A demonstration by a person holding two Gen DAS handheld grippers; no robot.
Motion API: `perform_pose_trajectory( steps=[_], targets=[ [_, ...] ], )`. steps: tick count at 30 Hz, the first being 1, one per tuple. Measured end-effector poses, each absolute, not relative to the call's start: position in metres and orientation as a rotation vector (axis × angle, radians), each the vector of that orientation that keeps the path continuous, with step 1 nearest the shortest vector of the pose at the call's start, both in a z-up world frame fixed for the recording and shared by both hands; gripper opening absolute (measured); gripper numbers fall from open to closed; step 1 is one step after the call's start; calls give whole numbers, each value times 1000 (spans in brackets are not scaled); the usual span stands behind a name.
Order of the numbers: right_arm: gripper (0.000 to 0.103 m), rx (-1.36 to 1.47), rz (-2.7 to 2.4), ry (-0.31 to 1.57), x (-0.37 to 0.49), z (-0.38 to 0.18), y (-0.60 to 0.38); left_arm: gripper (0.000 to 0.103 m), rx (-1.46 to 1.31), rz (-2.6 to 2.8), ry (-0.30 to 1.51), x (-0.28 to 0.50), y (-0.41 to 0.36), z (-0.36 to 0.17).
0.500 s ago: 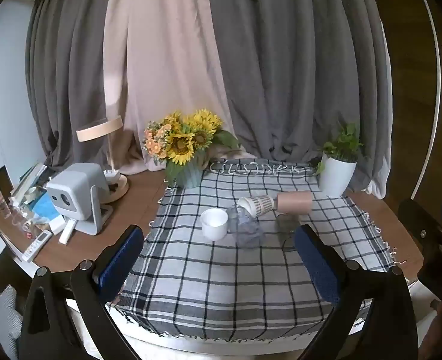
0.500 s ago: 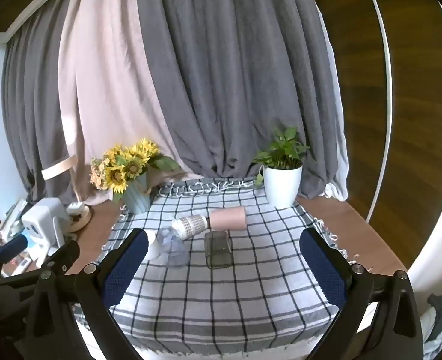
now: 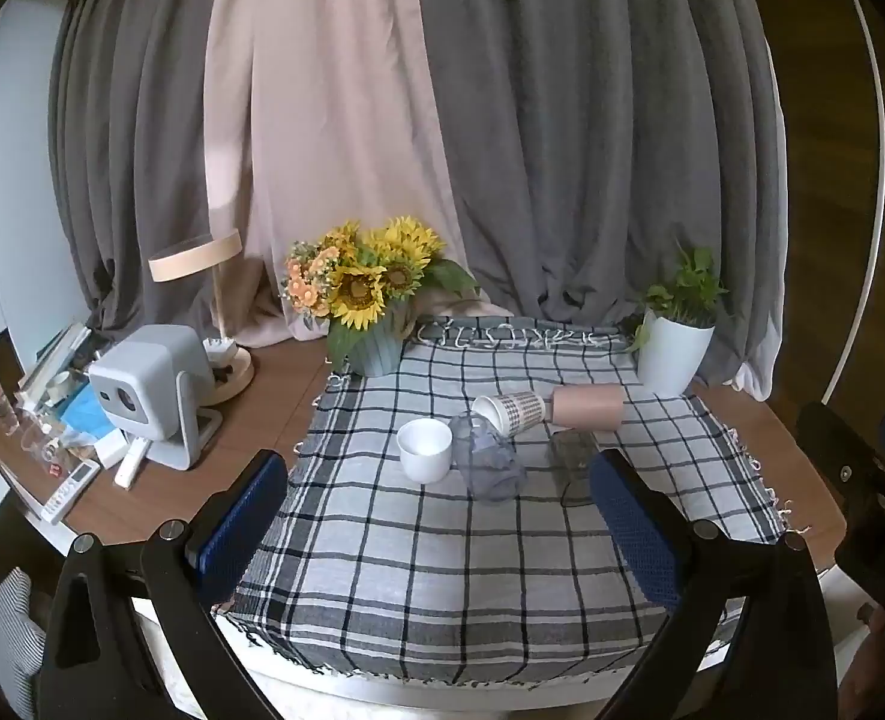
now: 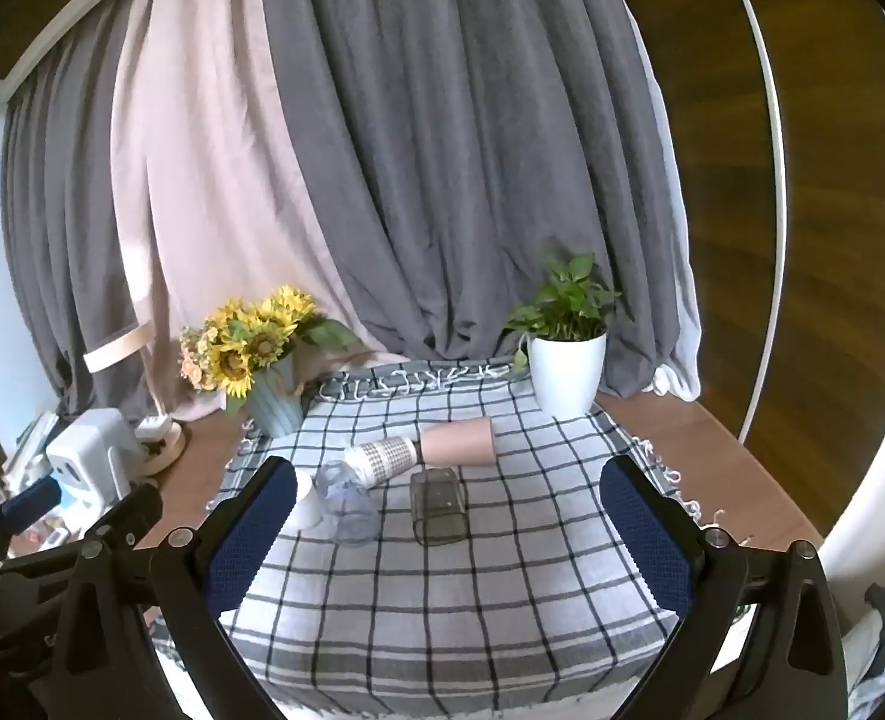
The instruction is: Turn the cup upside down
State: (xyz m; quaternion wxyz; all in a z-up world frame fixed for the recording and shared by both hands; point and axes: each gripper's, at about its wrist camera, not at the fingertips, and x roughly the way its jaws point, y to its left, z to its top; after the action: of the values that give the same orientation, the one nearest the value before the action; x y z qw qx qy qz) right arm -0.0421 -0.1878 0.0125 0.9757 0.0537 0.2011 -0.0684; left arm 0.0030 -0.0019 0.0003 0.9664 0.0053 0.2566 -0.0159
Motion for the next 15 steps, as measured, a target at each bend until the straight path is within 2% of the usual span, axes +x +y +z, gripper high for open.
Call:
perform_pose_trajectory(
  steps=[15],
  targets=[
    [102,112,-127,414,-35,9,-191,103,8,-31,527,4,-1,-3]
  ],
)
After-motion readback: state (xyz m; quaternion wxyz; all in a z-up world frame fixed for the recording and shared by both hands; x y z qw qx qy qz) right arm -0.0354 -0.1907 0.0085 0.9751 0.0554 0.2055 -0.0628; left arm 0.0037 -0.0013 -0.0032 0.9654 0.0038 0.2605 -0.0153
